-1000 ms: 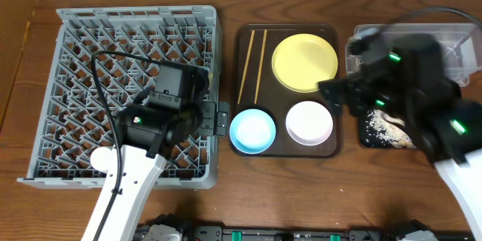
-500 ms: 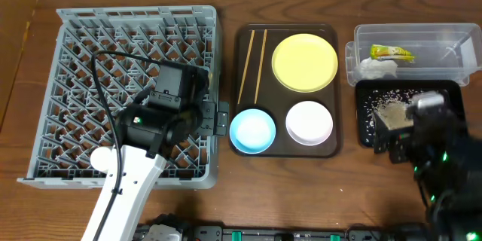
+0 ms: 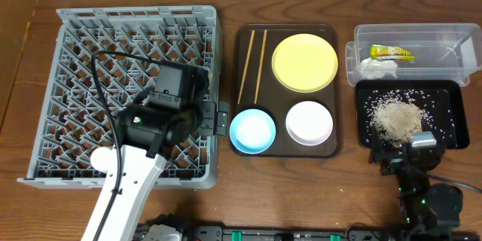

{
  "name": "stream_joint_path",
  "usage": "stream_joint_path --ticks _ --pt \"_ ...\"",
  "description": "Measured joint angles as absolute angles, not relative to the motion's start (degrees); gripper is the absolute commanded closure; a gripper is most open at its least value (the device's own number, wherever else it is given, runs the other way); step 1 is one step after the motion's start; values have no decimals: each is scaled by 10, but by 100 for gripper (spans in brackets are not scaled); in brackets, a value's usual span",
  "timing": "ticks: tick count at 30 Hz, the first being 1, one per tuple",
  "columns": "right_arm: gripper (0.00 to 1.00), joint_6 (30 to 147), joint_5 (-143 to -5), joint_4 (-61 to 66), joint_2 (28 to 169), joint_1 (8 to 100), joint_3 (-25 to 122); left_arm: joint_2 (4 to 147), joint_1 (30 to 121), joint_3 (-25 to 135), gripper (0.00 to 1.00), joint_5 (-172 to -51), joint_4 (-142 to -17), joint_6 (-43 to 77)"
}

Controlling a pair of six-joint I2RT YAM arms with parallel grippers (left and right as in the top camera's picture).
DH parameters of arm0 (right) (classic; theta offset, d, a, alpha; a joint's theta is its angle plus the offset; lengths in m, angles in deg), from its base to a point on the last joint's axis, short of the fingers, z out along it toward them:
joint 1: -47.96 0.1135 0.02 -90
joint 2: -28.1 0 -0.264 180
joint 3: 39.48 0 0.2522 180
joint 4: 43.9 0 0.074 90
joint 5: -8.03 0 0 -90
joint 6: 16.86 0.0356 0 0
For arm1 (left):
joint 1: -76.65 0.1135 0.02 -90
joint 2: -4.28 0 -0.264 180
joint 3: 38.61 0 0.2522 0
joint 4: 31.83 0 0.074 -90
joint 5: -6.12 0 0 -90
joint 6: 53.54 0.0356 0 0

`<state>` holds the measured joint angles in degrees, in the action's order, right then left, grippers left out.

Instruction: Sort waste into correct bins and load items into the dishwasher

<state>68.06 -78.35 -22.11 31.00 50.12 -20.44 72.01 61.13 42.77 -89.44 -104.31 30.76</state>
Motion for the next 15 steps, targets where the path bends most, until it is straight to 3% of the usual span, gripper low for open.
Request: stream_joint_path --ticks 15 --pt "1 681 -784 -262 288 501 -251 720 611 428 2 -894 -1043 308"
